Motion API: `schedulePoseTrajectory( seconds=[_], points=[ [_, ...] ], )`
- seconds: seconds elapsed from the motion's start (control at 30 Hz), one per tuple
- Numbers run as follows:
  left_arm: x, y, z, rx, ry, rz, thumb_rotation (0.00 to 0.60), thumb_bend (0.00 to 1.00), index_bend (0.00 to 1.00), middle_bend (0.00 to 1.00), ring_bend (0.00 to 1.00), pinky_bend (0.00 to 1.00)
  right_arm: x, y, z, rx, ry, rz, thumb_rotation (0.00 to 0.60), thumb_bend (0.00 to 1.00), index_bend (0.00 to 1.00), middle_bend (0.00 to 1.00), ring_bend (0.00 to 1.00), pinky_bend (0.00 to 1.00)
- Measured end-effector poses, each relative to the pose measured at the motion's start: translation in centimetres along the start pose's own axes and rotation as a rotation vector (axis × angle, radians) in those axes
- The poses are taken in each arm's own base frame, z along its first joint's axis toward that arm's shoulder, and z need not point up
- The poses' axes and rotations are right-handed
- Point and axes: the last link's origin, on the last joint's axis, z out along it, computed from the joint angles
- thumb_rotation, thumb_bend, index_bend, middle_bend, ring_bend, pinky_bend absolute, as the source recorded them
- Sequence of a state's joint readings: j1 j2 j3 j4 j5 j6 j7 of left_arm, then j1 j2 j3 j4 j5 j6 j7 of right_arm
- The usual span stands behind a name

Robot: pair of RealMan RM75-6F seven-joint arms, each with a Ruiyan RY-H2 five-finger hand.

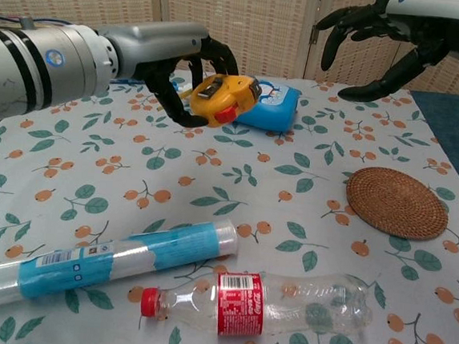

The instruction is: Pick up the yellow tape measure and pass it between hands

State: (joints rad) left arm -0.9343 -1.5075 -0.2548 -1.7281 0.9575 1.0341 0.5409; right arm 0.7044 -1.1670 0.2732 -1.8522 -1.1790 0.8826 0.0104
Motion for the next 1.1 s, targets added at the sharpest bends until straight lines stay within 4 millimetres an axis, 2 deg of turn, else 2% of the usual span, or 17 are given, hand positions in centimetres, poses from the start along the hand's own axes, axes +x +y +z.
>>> schedulePoseTrajectory(
  seconds=[0.3, 0.7, 1.1],
  points=[
    [-0.1, 0.9, 0.8, -0.006, 0.003, 0.006, 0.6, 0.38, 0.53, 0.48, 0.41, 0.11, -1.3, -0.8, 2.1, 0.001, -0.034, -0.006, 0.6, 0.32, 0.45, 0.09, 0.03, 0.0],
    [-0.3, 2.3, 1.3, -0.029, 0.013, 0.007, 0.6, 0.38, 0.53, 0.48, 0.41, 0.11, -2.1, -1.4, 3.8, 0.002, -0.04, 0.017, 0.6, 0.32, 0.45, 0.09, 0.03, 0.0],
    [-0.4, 2.3, 1.7, -0.018, 0.012, 0.018, 0.6, 0.38, 0.53, 0.48, 0.41, 0.11, -2.5, -1.5, 4.1, 0.002, -0.059, 0.018, 0.6, 0.32, 0.45, 0.1, 0.03, 0.0]
  ],
)
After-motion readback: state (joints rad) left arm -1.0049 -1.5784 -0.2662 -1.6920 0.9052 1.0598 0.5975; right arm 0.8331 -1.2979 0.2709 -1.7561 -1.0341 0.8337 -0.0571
